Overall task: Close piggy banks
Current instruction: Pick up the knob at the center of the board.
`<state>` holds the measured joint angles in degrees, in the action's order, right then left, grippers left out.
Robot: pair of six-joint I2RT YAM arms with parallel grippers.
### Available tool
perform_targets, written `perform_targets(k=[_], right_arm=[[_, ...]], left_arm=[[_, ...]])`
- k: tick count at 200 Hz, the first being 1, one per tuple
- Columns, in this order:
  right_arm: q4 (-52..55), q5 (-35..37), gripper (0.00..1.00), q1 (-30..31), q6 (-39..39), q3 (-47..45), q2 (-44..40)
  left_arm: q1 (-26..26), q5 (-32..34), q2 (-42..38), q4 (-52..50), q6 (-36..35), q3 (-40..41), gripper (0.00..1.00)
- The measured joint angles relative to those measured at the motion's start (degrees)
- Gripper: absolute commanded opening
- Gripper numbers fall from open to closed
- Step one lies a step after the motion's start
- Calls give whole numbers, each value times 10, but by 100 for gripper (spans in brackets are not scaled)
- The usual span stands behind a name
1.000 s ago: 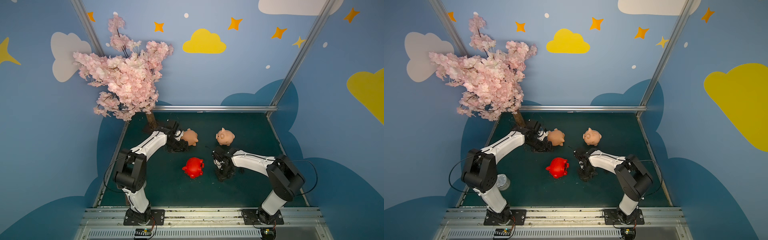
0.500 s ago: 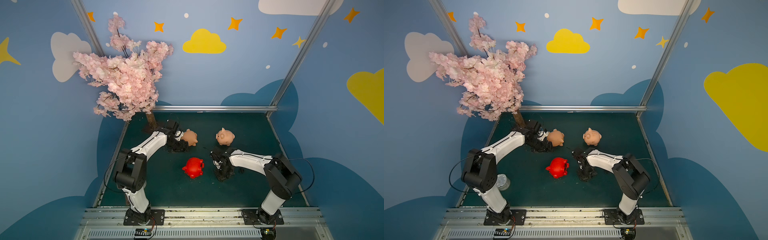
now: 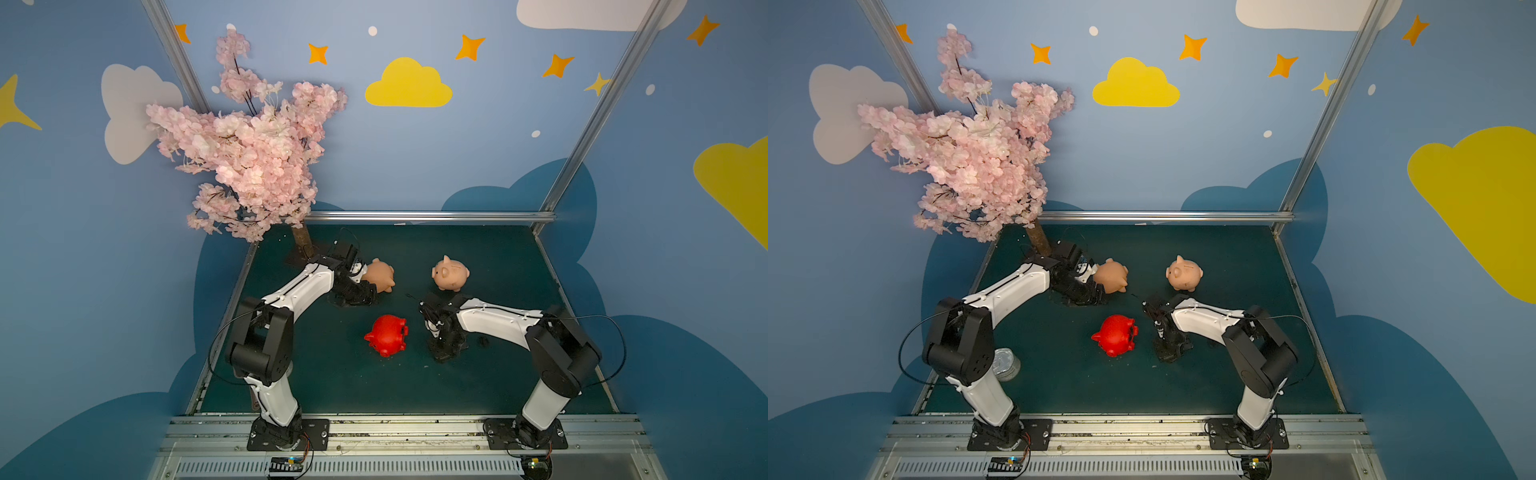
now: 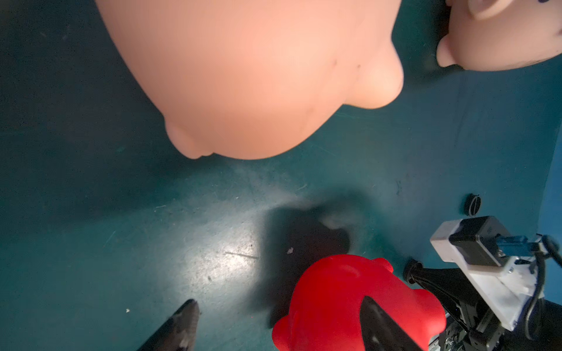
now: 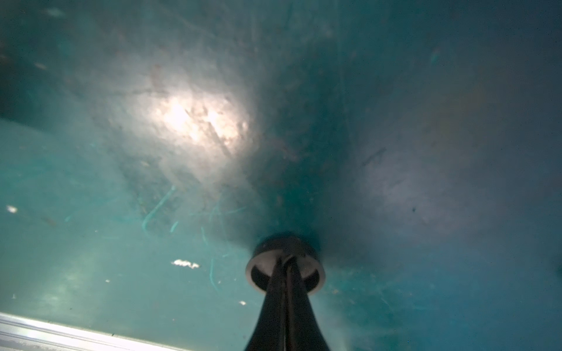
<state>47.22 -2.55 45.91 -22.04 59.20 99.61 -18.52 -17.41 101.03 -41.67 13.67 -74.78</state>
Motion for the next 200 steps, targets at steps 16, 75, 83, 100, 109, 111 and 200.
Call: perform_targets(k=[16,75,83,100,109,111,200], right_arm=[[0,0,0,0,0,0,0],[-23,4,0,0,0,-18,-27],[-30,5,0,0,0,-21,-38],[-46,6,0,0,2,-27,-72],[-56,6,0,-1,3,-31,-96],[-57,6,0,-1,4,-31,-100],[-245,-26,0,-39,36,-188,-329]], left_arm=[[0,0,0,0,0,1,82],[0,-9,0,2,1,5,81],[0,-12,-2,5,1,8,81],[0,-19,-8,9,2,17,82],[0,-23,-14,9,3,22,82],[0,-24,-16,9,3,23,82],[-20,-51,-86,5,-3,27,87]])
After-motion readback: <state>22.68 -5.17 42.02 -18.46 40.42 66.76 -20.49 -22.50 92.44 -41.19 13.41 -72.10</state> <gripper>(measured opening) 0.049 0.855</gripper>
